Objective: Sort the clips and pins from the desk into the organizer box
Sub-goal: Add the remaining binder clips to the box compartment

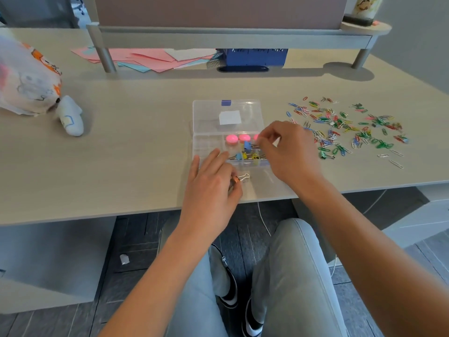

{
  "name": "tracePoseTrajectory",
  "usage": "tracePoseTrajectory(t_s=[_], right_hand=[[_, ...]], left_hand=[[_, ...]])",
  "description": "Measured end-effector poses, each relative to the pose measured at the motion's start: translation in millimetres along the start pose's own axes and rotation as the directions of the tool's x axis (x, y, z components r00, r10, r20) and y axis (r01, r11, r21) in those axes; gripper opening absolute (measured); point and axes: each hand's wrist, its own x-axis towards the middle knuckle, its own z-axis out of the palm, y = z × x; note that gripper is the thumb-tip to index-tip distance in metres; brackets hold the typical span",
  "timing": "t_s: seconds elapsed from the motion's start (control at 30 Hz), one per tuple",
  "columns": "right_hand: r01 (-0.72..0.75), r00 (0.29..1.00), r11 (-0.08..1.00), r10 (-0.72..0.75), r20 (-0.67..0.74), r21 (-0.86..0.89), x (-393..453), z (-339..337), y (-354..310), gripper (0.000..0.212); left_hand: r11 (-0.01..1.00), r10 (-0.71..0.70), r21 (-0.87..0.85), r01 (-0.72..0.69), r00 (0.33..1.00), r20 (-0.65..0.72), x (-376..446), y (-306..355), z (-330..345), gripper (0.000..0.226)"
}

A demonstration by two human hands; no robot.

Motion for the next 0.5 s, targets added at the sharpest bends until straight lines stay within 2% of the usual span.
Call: tracePoseTrajectory(t_s=[0.2,0.33,0.4,0.5], right_hand=[[-0.180,0.980,0.983,0.176,-0.093,-0.030,-20.8,-22.2,47.5,0.012],[-0.263,0.961,0.942,0.236,-0.146,-0.207,-28.0,-37.4,73.5,0.032],[-0.277,0.960,0.915,0.253,-0.119,-0.293,-30.5,-42.0,81.0,0.036],[-0.246,0.969,0.916,0.226,-0.098,-0.316,-34.2,-44.0,84.6,0.034]], left_hand=[[0.999,0.030,-0.022,-0.030,0.999,-0.016,10.8,15.7,10.9,0.006],[0.998,0.050,-0.046,-0.051,0.999,-0.007,17.4,29.6,20.9,0.006],[0.997,0.063,-0.046,-0.063,0.998,-0.002,20.2,36.3,26.0,0.007],[0.996,0.075,-0.048,-0.076,0.997,-0.009,22.9,41.4,31.8,0.007]])
